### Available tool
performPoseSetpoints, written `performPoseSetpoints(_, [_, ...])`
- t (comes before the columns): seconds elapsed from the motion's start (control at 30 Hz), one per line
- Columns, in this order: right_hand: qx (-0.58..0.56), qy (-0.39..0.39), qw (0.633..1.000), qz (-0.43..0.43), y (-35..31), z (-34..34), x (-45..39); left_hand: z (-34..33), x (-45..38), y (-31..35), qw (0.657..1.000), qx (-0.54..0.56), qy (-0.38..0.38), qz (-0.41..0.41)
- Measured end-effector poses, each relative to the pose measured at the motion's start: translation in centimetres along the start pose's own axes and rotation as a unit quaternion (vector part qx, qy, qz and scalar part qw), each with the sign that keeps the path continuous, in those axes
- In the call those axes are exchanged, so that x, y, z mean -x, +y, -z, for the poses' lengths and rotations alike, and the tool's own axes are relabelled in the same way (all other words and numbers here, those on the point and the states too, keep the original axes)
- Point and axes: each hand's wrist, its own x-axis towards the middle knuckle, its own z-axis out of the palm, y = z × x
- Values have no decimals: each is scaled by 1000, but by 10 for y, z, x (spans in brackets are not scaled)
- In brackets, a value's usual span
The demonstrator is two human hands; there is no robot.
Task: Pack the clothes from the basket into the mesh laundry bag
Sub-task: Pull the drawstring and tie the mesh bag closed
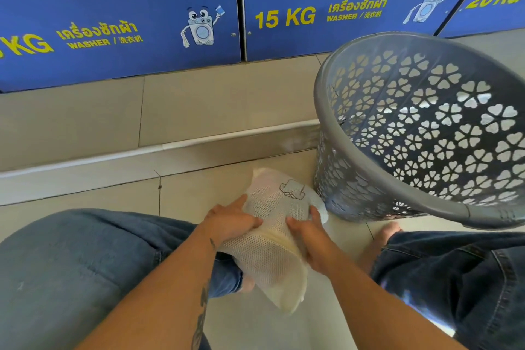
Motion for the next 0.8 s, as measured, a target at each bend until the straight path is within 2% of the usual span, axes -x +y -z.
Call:
performPoseSetpoints(0.07, [50, -11, 998, 37, -2, -9, 6, 1, 4, 9, 1000, -5, -10, -1])
performPoseSetpoints(0.2, [89, -16, 991, 103, -14, -15, 26, 1, 26, 19, 997, 38, 14, -64])
performPoseSetpoints(0.3, [103, -32, 982, 158, -30, -13, 52, 11, 54, 24, 985, 95, 51, -137])
performPoseSetpoints(0.37, [106, -32, 973, 202, -45, -16, 74, 26, 80, 30, 975, 91, 98, -179])
performPoseSetpoints(0.6, [99, -65, 921, 371, -142, -62, 126, 126, 160, 45, 921, 28, 273, -277])
performPoseSetpoints(0.8, [31, -31, 906, 421, -240, -117, 106, 225, 132, 82, 881, -41, 340, -327])
